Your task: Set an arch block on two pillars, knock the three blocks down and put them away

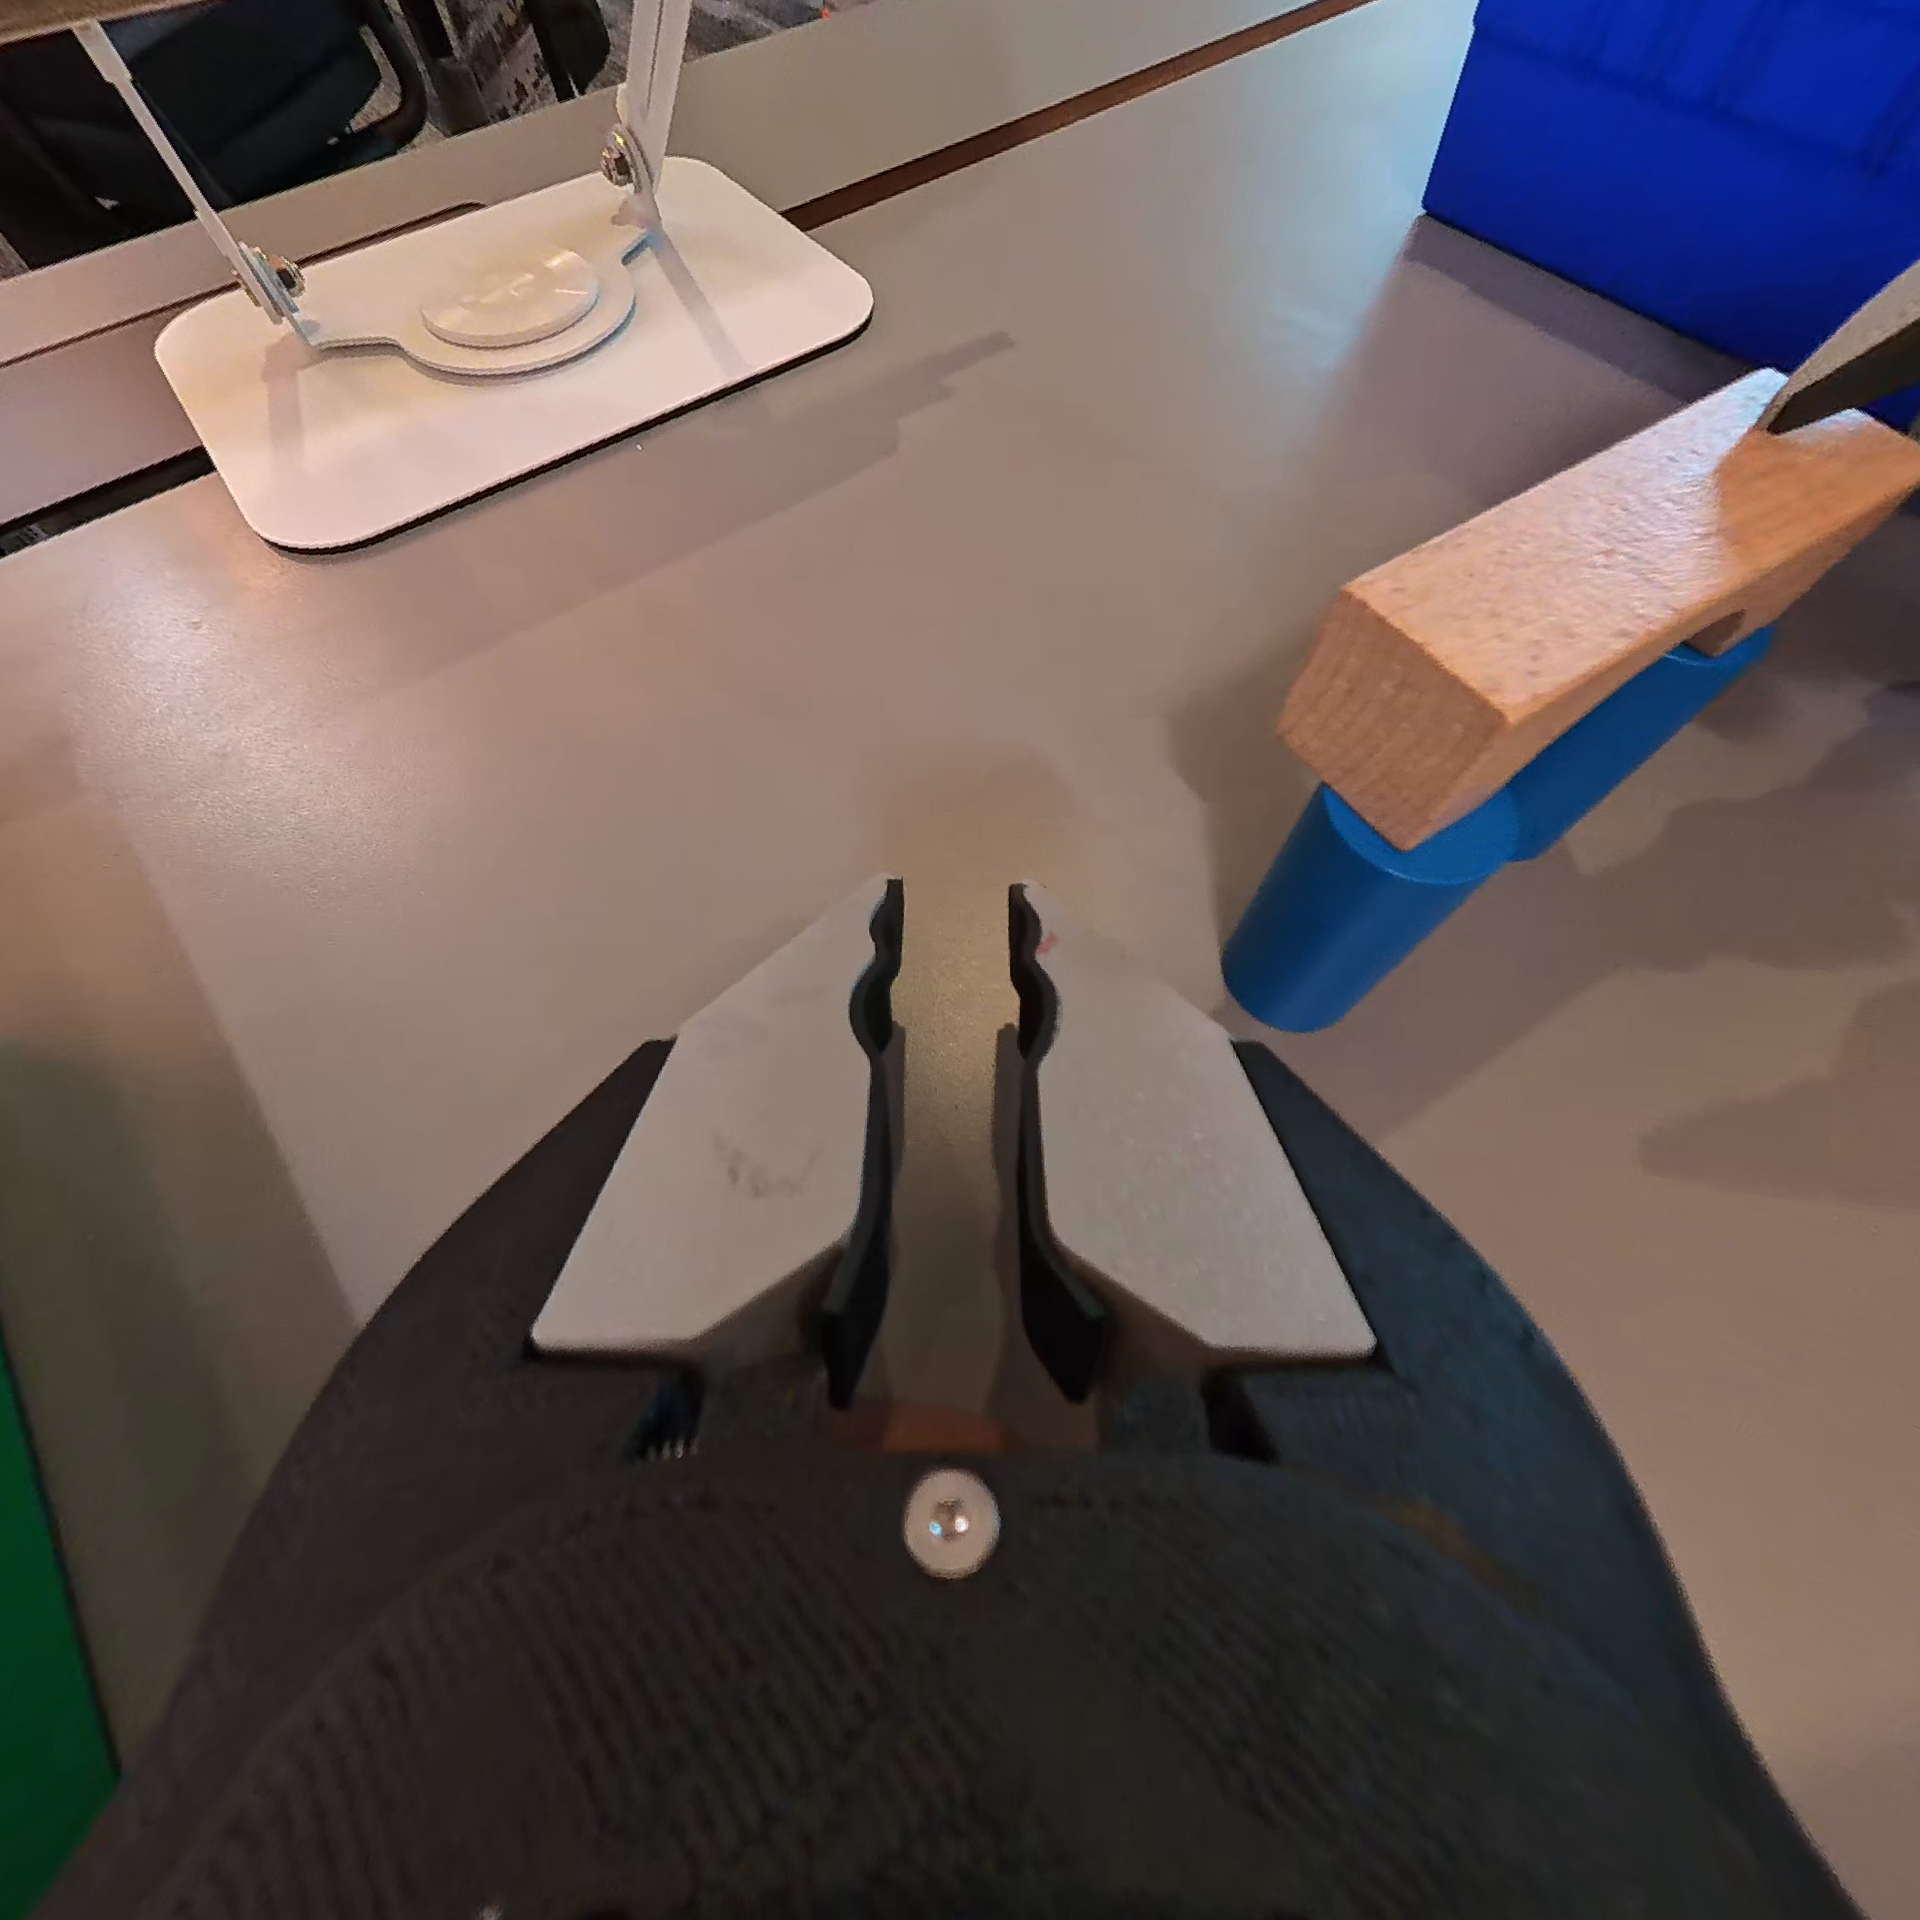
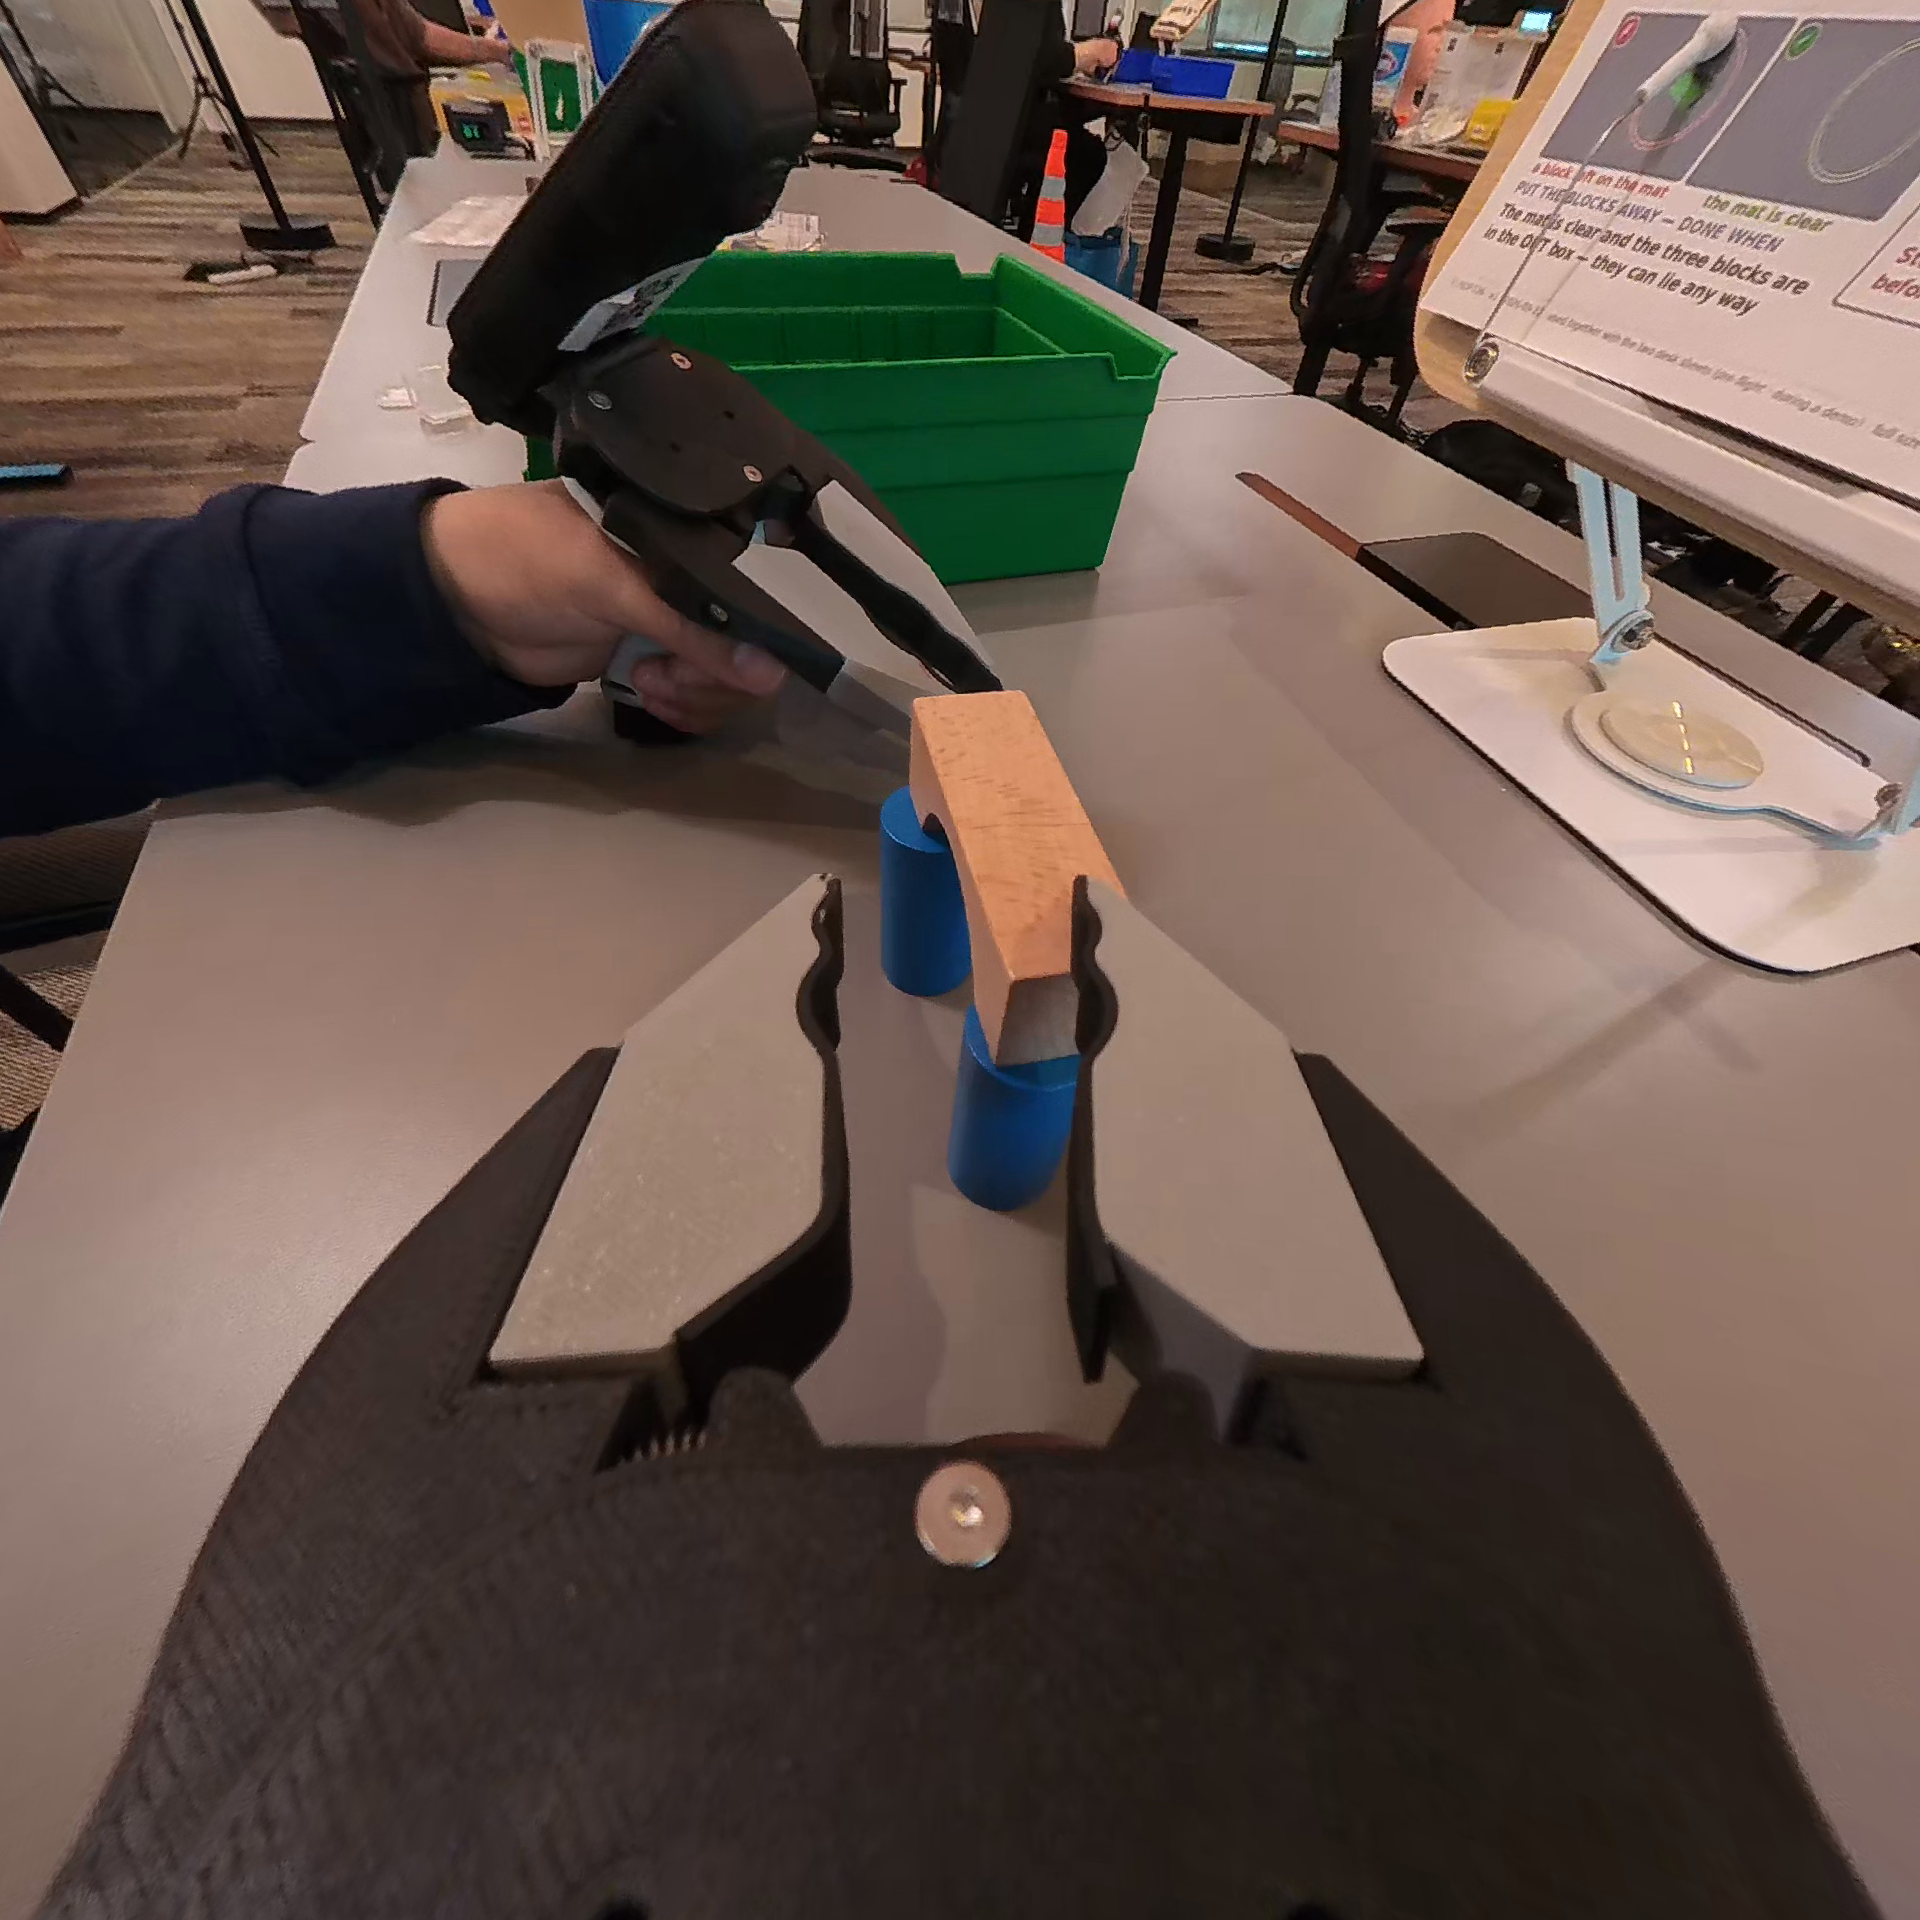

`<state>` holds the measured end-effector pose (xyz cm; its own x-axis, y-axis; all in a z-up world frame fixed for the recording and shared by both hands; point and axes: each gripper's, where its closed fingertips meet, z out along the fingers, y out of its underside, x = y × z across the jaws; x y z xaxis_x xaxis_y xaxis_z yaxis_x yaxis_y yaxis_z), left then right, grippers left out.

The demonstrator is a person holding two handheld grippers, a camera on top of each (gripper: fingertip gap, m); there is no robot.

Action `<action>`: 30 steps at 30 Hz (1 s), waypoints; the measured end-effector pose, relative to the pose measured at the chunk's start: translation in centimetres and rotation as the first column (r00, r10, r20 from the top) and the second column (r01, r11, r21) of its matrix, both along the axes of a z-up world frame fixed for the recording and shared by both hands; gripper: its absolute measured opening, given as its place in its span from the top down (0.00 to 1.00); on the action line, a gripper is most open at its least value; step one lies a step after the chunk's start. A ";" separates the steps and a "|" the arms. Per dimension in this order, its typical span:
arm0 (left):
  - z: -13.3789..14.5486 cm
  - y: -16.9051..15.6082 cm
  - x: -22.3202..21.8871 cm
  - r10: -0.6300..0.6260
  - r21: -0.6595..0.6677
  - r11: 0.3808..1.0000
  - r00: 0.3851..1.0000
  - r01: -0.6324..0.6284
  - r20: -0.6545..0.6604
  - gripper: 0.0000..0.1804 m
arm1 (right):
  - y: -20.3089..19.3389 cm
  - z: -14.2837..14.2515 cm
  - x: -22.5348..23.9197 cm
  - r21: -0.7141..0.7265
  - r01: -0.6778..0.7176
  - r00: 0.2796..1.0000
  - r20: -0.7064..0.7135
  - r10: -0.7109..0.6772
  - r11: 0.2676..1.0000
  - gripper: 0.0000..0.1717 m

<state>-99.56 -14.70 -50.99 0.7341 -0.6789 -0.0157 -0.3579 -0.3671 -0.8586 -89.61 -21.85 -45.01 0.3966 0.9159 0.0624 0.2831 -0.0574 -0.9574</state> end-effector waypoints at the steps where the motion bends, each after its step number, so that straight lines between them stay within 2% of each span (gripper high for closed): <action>1: 0.0 0.0 0.0 -0.001 -0.001 1.000 1.000 0.001 -0.002 0.90 | 0.0 0.0 0.0 -0.001 0.001 1.000 0.000 -0.001 1.000 0.76; 25: -0.3 -0.3 0.4 -0.024 -0.014 1.000 1.000 0.024 -0.016 0.89 | 0.7 0.1 -0.1 -0.008 0.050 0.999 -0.011 -0.050 0.999 0.78; 30: -0.3 -0.3 0.4 -0.025 -0.016 1.000 1.000 0.025 -0.016 0.89 | 0.6 0.4 -0.1 -0.017 0.048 0.998 -0.036 -0.048 0.999 0.74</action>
